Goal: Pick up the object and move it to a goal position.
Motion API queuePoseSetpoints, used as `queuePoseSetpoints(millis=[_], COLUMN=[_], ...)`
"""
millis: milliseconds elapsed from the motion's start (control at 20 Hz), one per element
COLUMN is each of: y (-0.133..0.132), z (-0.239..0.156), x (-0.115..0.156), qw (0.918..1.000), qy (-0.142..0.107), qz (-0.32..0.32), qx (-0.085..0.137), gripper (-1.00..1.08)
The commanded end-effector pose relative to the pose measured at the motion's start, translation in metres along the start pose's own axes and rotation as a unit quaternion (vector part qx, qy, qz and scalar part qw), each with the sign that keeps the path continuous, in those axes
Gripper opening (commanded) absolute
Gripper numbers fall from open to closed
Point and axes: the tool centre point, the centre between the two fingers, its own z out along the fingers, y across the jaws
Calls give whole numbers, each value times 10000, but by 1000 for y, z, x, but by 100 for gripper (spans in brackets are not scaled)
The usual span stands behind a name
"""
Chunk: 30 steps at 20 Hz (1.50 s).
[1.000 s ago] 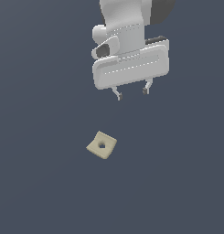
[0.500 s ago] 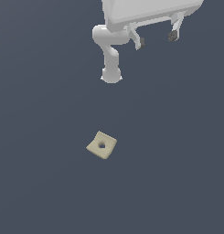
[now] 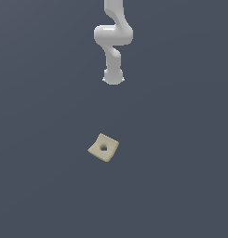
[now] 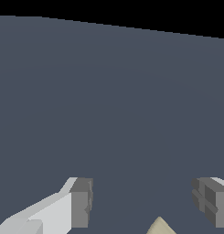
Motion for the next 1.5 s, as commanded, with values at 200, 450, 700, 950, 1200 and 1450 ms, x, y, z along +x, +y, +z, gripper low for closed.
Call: queuePoseSetpoints(millis=[200,450,700,950,1200,1450], y=[-43,-72,-91,-97,-87,-58], z=[-6,11,47,97,155,216], x=[11,6,-11,-41,-86,-145], qw=[9964,9892,9786,9649,9484,9292], qy=[284,319,204,-57,-452,-967], qz=[-695,-1235,-1754,-2232,-2649,-2989], qx=[-386,-716,-1054,-1380,-1682,-1948], gripper=[68,68,68,68,68,68])
